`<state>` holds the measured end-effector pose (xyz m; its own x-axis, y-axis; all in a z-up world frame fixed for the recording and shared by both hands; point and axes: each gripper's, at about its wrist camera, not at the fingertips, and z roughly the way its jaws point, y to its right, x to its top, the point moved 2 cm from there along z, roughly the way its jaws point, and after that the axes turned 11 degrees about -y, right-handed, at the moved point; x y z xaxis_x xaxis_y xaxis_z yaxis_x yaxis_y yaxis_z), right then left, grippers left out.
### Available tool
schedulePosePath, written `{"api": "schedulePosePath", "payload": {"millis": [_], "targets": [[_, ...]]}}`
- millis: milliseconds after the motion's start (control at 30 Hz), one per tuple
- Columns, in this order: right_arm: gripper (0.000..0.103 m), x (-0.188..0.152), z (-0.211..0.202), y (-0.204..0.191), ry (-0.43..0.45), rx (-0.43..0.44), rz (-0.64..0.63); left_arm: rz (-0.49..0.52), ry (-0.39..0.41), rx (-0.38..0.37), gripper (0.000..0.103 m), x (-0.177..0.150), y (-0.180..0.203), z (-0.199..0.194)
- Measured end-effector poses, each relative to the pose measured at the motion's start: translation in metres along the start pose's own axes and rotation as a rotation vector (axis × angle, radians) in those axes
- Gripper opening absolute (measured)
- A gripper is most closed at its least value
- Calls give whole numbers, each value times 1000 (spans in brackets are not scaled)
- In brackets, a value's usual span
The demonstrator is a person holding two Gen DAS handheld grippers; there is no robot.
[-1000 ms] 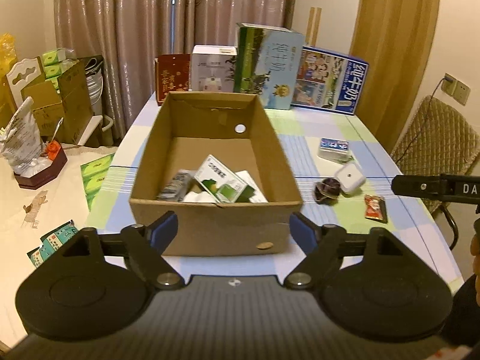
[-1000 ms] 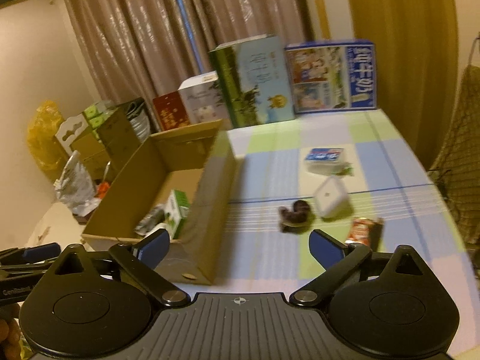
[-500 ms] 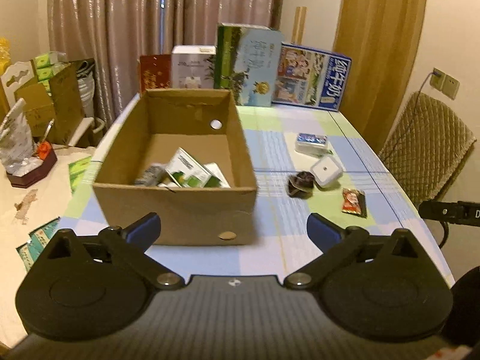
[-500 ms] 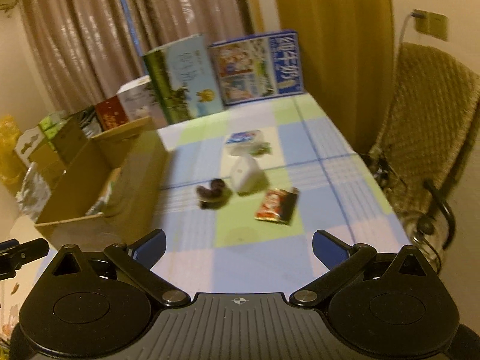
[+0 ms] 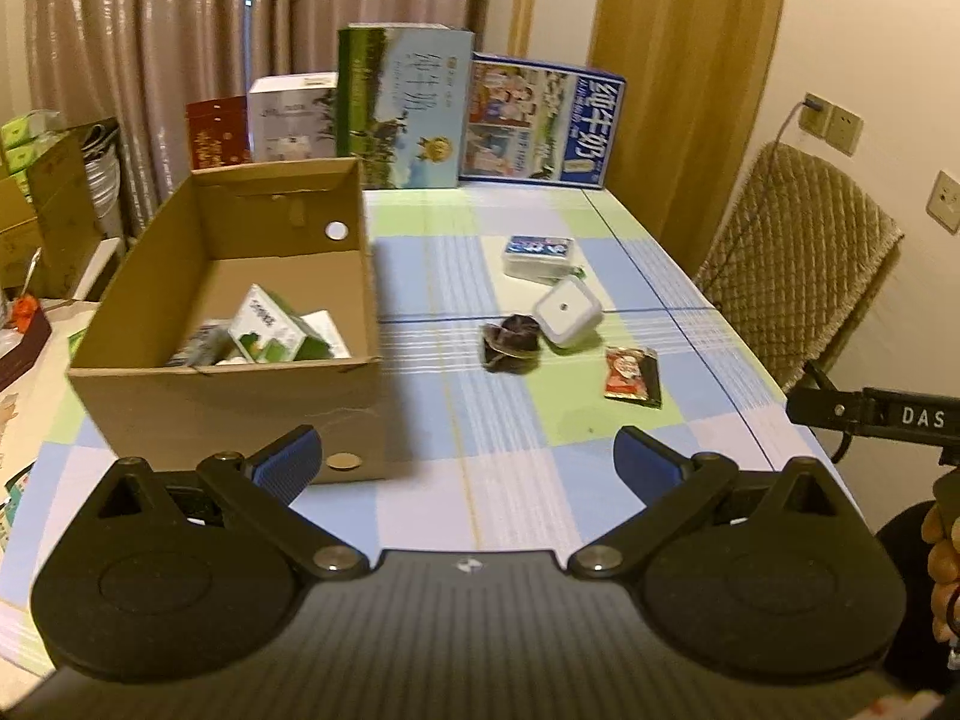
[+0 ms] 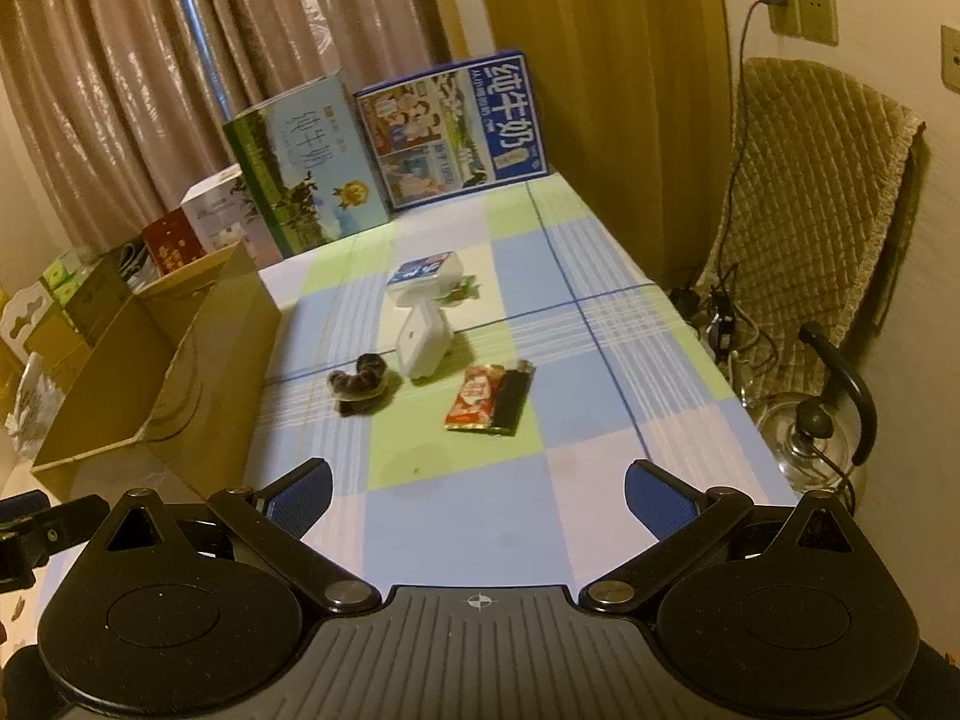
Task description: Organize objects
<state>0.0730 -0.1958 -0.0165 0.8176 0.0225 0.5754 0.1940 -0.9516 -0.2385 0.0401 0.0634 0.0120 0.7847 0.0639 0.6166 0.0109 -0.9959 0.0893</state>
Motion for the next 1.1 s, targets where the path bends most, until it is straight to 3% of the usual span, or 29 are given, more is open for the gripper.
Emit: {"api": "schedulePosePath", "payload": {"millis": [567, 867, 1100], "targets": [[99, 13, 30, 32, -8, -29, 41, 76, -34, -43, 102, 31, 45, 59], [59, 34, 80, 47, -71, -24, 18, 103, -59, -36, 102, 50, 56, 108], [55, 56, 127, 46, -122, -3, -19, 136, -78, -17, 102, 60, 61, 143]]}}
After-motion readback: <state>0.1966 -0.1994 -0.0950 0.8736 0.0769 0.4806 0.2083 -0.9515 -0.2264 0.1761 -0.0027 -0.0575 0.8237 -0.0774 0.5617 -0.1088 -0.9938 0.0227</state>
